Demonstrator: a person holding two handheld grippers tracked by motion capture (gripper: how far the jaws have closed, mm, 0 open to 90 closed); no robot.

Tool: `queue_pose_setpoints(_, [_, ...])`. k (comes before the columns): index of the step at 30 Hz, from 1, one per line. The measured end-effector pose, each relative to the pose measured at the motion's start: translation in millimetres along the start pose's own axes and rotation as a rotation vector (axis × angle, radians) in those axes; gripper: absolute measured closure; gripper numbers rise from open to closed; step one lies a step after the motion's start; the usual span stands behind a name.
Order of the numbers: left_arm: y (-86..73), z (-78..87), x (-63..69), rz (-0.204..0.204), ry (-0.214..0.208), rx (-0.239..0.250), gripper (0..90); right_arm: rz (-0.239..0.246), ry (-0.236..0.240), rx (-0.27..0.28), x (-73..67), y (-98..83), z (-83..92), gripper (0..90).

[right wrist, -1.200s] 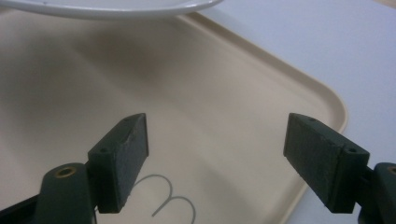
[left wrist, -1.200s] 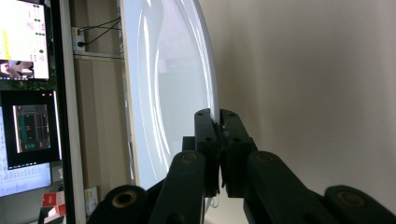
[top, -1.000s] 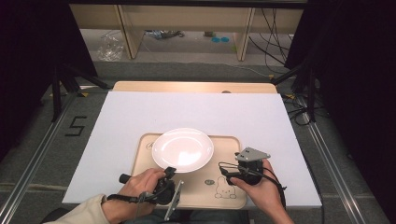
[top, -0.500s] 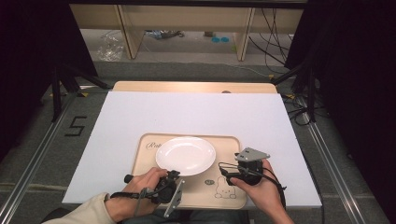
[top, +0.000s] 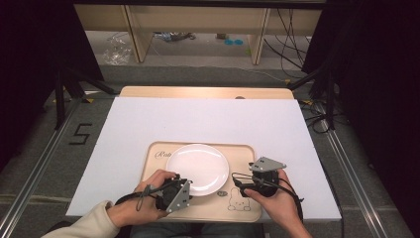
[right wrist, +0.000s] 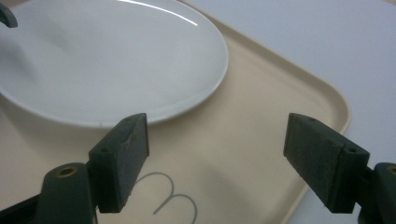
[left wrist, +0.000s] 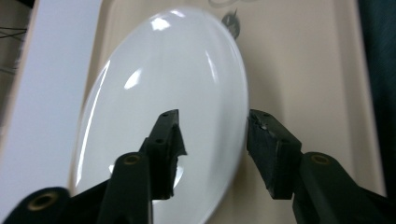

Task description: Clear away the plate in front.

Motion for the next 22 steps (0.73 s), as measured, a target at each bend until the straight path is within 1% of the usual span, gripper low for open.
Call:
queue_pose_setpoints(1, [1.5, 1.1, -2.3, 0.039, -0.012, 0.025, 49.7, -0.001, -0.002, 0.002, 0.1, 0.1, 0.0, 23.4])
queue_pose_setpoints(2, [3.2, 2.3, -4.8, 0.078, -0.024, 0.061, 42.8, 0.0, -0.001, 0.001, 0.1, 0.0, 0.0, 23.3])
queue_pose_setpoints(3, [3.8, 3.4, -6.8, 0.096, -0.025, 0.082, 42.8, 0.001, 0.001, -0.002, -0.2, -0.1, 0.1, 23.3])
queue_pose_setpoints(4, [3.2, 5.2, -10.2, 0.117, -0.035, 0.106, 41.5, 0.004, 0.001, -0.002, -0.2, -0.1, 0.1, 23.3])
queue_pose_setpoints(5, [1.9, 5.9, -12.7, 0.133, -0.026, 0.124, 38.5, 0.003, -0.001, 0.0, -0.2, 0.2, 0.2, 23.3])
queue_pose_setpoints(6, [-0.4, 8.1, -14.6, 0.149, -0.034, 0.125, 37.0, 0.01, 0.001, 0.001, 0.1, 0.2, 0.3, 23.2])
queue_pose_setpoints(7, [-0.7, 8.3, -15.7, 0.183, -0.021, 0.15, 36.1, 0.001, 0.0, 0.002, -0.3, 0.5, 0.4, 23.2])
queue_pose_setpoints(8, [-5.1, 11.1, -18.8, 0.202, -0.018, 0.141, 35.2, 0.006, 0.001, 0.002, -0.1, 0.3, 0.3, 23.2])
queue_pose_setpoints(9, [-7.3, 12.5, -20.2, 0.235, -0.006, 0.149, 33.7, 0.013, 0.004, 0.001, 0.1, 0.0, 0.3, 23.2])
queue_pose_setpoints(10, [-10.2, 14.3, -22.7, 0.236, -0.001, 0.159, 32.7, -0.001, 0.001, 0.004, -0.5, 0.6, 0.2, 23.2])
queue_pose_setpoints(11, [-12.1, 15.3, -23.3, 0.269, 0.007, 0.167, 31.2, 0.008, 0.003, 0.003, -0.3, 0.3, 0.4, 23.2])
queue_pose_setpoints(12, [-15.8, 17.5, -26.2, 0.291, 0.021, 0.165, 29.8, 0.014, 0.005, 0.002, -0.2, 0.2, 0.5, 23.2])
queue_pose_setpoints(13, [-18.1, 18.9, -29.5, 0.333, 0.047, 0.192, 28.8, 0.005, 0.003, 0.006, -0.8, 0.8, 0.4, 23.2])
queue_pose_setpoints(14, [-22.8, 21.7, -33.7, 0.33, 0.064, 0.187, 27.5, 0.008, 0.004, 0.01, -0.9, 1.4, 0.4, 23.2])
queue_pose_setpoints(15, [-24.5, 22.6, -36.4, 0.362, 0.086, 0.208, 26.9, 0.026, 0.009, 0.015, -0.3, 1.9, 0.4, 23.1])
queue_pose_setpoints(17, [-32.0, 24.8, -41.5, 0.397, 0.117, 0.214, 26.2, 0.008, 0.009, 0.017, -2.0, 2.6, 0.6, 23.1])
queue_pose_setpoints(18, [-37.3, 25.4, -43.6, 0.419, 0.125, 0.207, 25.8, 0.004, 0.01, 0.012, -2.5, 1.9, 0.8, 23.1])
queue_pose_setpoints(19, [-38.8, 25.3, -44.2, 0.427, 0.125, 0.207, 25.8, 0.006, 0.011, 0.012, -2.3, 1.3, 0.4, 23.0])
queue_pose_setpoints(20, [-41.8, 25.0, -45.9, 0.448, 0.13, 0.209, 25.8, 0.013, 0.013, 0.01, -2.1, 0.8, 0.2, 23.0])
queue_pose_setpoints(21, [-43.7, 25.0, -48.2, 0.458, 0.136, 0.211, 25.8, -0.001, 0.011, 0.011, -2.5, 0.9, -0.2, 23.0])
queue_pose_setpoints(22, [-44.2, 25.0, -50.2, 0.478, 0.141, 0.218, 25.9, 0.012, 0.015, 0.01, -2.0, 0.5, -0.1, 23.0])
Point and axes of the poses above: each handheld gripper's, and its own axes: z roughly backward along the jaws, y roughly out of its top, x roughly to its right, the point moved 9 cm from there along -z, roughly forward along the jaws, and after that the axes turned 3 degrees about x, right-handed, at the moved point
